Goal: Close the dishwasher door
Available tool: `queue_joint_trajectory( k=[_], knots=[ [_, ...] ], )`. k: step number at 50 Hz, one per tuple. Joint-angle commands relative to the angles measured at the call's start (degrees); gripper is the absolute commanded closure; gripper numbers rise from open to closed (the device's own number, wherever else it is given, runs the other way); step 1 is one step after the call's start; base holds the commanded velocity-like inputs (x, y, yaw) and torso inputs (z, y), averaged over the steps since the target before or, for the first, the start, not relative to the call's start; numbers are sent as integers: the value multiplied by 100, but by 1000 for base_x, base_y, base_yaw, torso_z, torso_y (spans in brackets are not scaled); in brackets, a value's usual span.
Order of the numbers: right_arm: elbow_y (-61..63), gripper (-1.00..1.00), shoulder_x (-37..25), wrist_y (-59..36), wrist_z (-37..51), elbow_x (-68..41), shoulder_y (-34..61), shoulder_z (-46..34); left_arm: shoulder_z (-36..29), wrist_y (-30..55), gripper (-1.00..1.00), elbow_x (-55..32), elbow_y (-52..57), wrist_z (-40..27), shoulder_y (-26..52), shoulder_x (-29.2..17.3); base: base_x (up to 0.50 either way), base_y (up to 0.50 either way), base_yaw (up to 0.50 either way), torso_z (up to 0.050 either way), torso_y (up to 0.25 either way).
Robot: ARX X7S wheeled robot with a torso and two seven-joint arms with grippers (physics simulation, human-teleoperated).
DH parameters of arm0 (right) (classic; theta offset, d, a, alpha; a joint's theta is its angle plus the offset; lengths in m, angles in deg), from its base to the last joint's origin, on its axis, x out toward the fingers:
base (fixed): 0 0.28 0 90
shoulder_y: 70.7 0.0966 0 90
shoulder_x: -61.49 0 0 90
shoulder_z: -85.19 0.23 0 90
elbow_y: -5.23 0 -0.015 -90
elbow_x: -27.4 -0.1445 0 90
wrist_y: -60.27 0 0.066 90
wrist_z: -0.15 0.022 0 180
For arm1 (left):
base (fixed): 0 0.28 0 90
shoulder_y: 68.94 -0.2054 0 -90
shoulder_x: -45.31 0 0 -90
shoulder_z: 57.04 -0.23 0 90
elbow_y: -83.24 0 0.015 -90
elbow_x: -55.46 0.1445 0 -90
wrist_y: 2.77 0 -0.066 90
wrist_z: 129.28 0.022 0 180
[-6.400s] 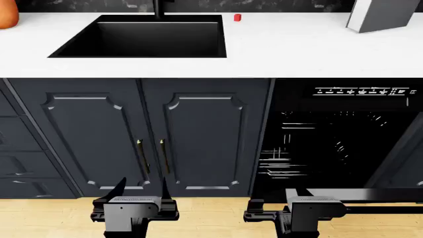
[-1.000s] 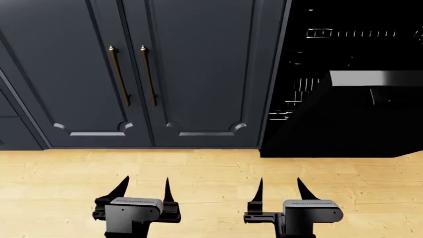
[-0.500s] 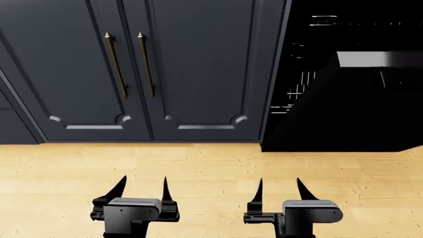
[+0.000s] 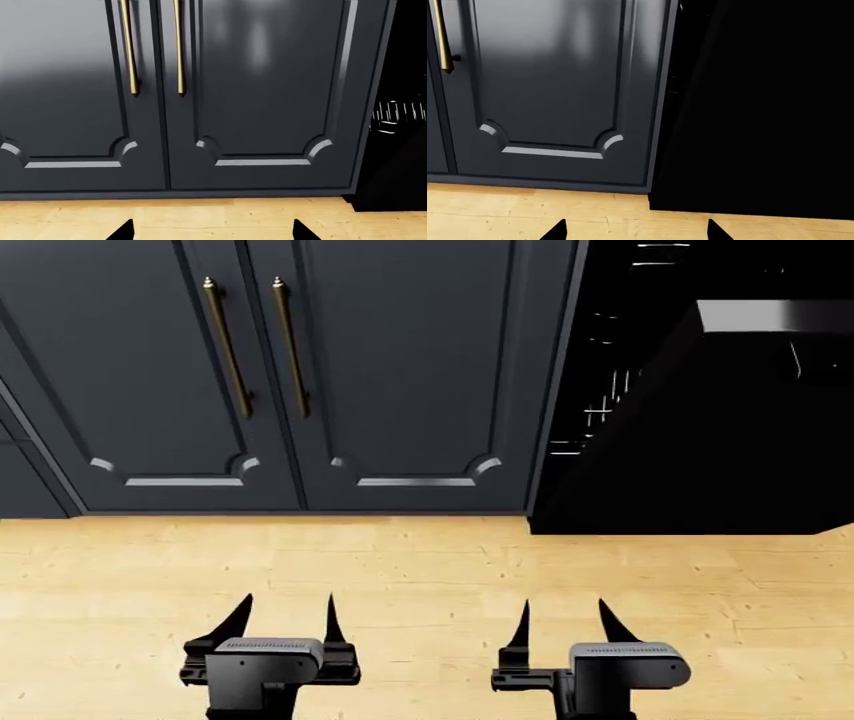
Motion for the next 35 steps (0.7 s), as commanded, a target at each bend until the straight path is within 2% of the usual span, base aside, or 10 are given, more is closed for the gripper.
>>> queue_joint_trajectory(
  k=[1,32,35],
  knots=[
    [-14,-100,-16,9,12,-23,14,-33,-30,2,-100,-8,-6,-33,12,-25,0,0,0,-50,0],
    [32,-100,-85,87,73,-106,-12,-86,-92,-138,-100,21,43,-176,-16,-72,0,0,0,-50,0],
    [34,-100,-91,66,72,-121,-5,-95,-102,-36,-100,-94,67,-113,-3,-90,0,0,0,0,0]
  ],
)
